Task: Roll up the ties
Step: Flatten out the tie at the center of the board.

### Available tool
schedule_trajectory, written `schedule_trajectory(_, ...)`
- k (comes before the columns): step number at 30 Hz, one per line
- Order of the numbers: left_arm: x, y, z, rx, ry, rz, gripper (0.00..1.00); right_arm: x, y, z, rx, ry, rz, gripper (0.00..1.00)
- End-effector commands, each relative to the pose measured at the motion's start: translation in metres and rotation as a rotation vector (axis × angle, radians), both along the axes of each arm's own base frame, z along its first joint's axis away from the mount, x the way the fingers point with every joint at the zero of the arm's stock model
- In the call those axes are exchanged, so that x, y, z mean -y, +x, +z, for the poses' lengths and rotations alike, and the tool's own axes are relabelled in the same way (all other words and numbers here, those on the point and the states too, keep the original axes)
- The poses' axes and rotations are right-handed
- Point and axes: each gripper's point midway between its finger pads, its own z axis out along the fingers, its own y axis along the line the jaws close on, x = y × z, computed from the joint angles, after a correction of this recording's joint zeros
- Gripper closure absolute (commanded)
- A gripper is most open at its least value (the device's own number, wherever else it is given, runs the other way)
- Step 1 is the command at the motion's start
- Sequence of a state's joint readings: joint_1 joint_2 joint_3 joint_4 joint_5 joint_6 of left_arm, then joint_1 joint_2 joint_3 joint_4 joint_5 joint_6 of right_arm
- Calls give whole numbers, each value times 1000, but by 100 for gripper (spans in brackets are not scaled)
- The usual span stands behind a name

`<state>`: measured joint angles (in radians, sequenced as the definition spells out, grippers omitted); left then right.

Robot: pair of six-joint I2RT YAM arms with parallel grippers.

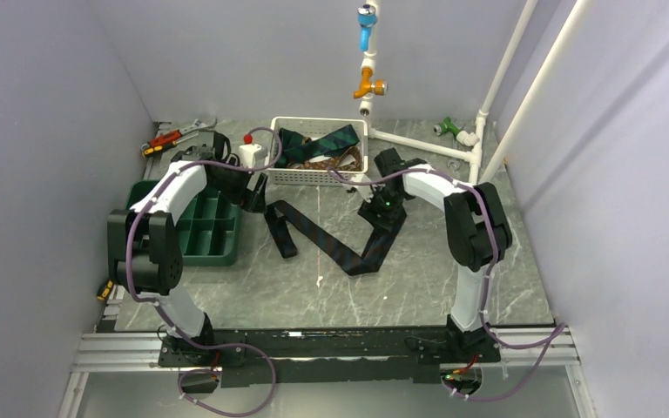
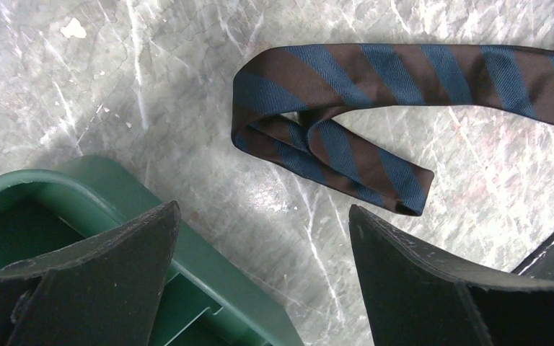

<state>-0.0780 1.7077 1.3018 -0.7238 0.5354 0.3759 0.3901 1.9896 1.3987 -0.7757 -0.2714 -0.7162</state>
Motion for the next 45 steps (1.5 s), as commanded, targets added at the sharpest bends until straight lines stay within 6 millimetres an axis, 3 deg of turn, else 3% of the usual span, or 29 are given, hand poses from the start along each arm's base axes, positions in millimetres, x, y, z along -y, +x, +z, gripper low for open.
schedule_trajectory(1,-4,1,19,116,38,-83,9,75,-42,-12,-58,-169,-65,38)
schedule_trajectory(5,5,-2,11,177,123,-207,13,124,-85,-10,-66,-232,-124,39)
schedule_trajectory(10,27,2,-1,231,207,-327,19,158,-120,-4,-51,-283,-174,41)
schedule_trajectory(14,41,13,-8,230,226,-359,25,173,-124,4,-29,-280,-240,43)
schedule_trajectory(19,60,30,-18,293,304,-448,17,173,-123,6,-21,-262,-273,42)
schedule_trajectory(25,69,31,-45,142,309,-435,19,178,-127,3,-29,-271,-270,42)
schedule_trajectory(29,71,16,-65,45,287,-416,33,185,-132,-1,-39,-274,-283,43)
schedule_trajectory(33,67,15,-76,2,307,-390,69,189,-134,-6,-42,-280,-285,46)
schedule_trajectory(35,70,29,-62,39,310,-366,94,189,-132,-7,-45,-279,-288,48)
schedule_trajectory(36,73,40,-47,78,306,-351,100,188,-131,-8,-48,-275,-291,50)
schedule_trajectory(38,81,54,-10,161,277,-346,100,185,-128,-7,-59,-260,-298,59)
schedule_trajectory(40,91,53,39,264,218,-379,100,183,-125,-5,-70,-246,-301,73)
schedule_trajectory(42,97,30,70,336,168,-449,100,182,-124,-3,-79,-238,-299,95)
schedule_trajectory(44,95,-11,75,373,160,-561,100,182,-124,-3,-78,-240,-301,100)
schedule_trajectory(45,88,-42,59,356,171,-627,100,183,-124,-2,-75,-241,-302,100)
